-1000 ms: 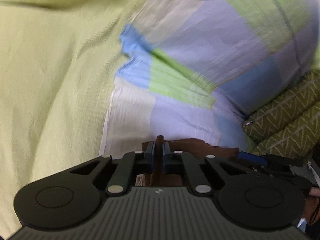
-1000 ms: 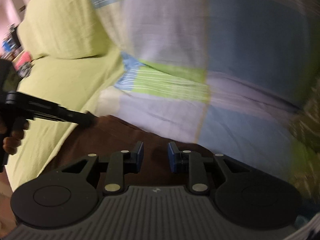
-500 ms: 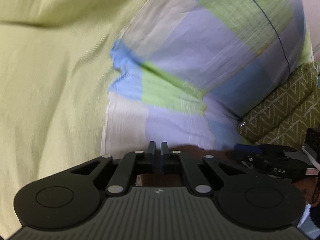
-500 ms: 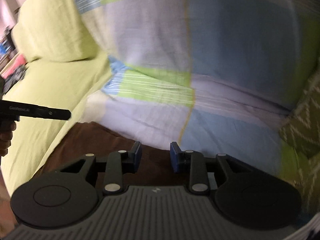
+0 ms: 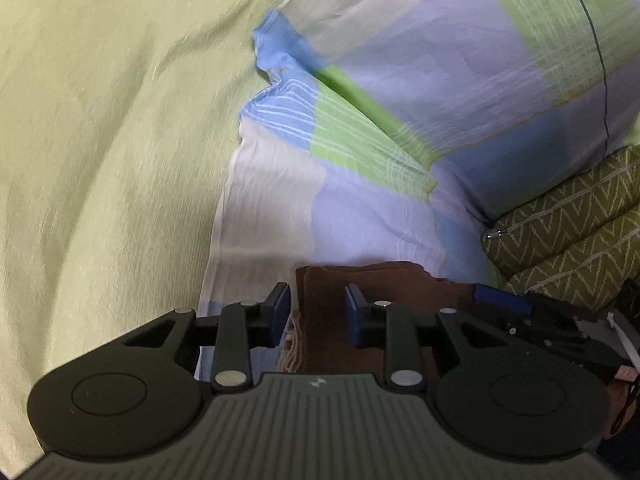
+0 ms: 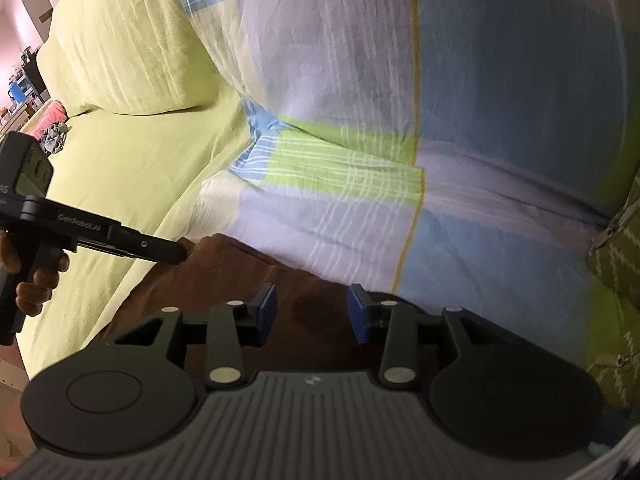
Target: Fold clothes
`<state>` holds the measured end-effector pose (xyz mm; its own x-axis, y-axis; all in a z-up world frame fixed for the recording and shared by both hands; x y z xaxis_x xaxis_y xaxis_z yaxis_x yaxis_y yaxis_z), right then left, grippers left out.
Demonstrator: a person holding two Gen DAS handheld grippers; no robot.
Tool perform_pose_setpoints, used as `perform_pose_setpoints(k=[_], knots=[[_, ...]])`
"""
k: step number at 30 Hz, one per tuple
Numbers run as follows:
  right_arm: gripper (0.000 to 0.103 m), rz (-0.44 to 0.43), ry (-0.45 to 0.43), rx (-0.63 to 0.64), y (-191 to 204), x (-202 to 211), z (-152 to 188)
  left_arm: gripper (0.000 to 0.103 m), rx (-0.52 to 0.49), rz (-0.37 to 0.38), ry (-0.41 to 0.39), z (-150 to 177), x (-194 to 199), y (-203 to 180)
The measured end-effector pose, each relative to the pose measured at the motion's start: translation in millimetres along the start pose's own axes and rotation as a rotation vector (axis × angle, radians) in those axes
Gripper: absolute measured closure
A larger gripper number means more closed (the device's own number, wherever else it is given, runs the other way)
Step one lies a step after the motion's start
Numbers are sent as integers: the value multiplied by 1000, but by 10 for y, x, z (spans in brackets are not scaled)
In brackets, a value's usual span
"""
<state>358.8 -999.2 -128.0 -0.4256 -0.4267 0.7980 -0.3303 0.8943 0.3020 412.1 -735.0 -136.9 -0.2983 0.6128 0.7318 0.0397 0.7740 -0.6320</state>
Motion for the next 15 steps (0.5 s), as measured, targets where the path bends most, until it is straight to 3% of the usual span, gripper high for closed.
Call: perform_pose_setpoints(k=[1, 2, 8, 11, 15], knots=[[69, -1, -2, -1, 5, 5, 7, 101, -13, 11, -4, -2, 13, -13], [69, -1, -3, 0, 8, 10, 17, 102, -33, 19, -10, -1, 32, -39], [70, -3, -7, 59, 32, 39, -12, 103, -153, 43, -75, 10, 183, -195], [80, -8, 13, 158, 74, 11, -81, 103, -195, 30, -134, 29, 307, -229], [80, -38, 54, 300, 145, -105, -199, 103, -250, -6, -165, 46, 340, -283]])
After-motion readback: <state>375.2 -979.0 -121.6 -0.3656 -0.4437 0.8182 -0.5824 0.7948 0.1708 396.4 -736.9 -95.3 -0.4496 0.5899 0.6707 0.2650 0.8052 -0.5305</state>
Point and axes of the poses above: each gripper's, at about its wrist camera, not at the fingertips, and x roughly against the way its jaws point, y to its left, z to its underside, the point moved 3 cm from there along -x, roughly the way its jaws point, and after that the axes turned 3 degrees about y, right-handed, at the moved point
